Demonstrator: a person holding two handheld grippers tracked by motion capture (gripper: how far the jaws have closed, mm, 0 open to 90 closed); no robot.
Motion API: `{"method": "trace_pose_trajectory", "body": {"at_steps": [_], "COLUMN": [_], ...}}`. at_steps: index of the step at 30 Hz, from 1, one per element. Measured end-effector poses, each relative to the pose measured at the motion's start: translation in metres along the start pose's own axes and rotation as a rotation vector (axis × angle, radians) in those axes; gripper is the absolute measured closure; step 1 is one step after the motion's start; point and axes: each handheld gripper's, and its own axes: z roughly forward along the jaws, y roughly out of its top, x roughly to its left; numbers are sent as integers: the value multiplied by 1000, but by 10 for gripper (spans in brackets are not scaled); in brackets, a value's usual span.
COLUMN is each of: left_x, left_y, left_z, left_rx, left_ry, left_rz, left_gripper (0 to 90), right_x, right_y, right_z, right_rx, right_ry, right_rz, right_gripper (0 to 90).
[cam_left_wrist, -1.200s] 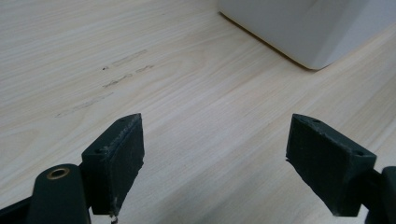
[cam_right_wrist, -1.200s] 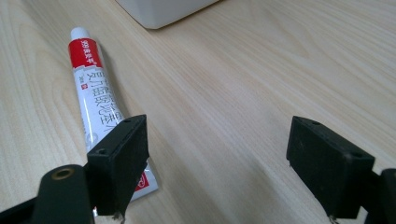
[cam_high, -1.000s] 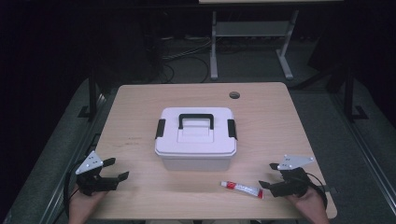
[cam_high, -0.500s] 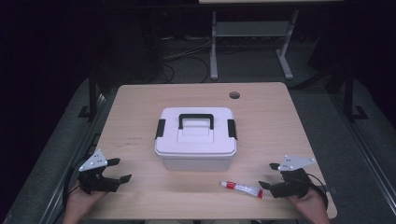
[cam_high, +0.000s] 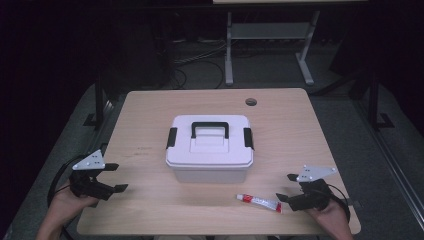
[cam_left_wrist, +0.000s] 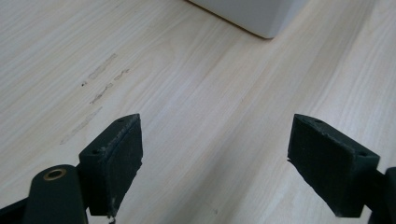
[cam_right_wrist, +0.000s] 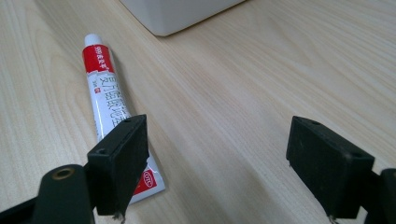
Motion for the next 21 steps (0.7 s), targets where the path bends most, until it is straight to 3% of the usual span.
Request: {"method": "trace_pose_trajectory", "body": {"at_steps": [6,8,21], "left_x": [6,9,17], "left_y": [13,25,75], "left_z": [-6,-7,-4], "left_rx": [34,50,112], "left_ry": [-31,-37,-88], "left_rz": [22,54,143], "left_gripper": [207,206,186], "right_x": [1,1,2], "right_y": [1,1,1], "right_z": [0,0,-1], "right_rx": [-3,1,10], "right_ry": [-1,-2,1], "right_rz": [-3,-7,-12], "right_gripper": [204,204,203]}}
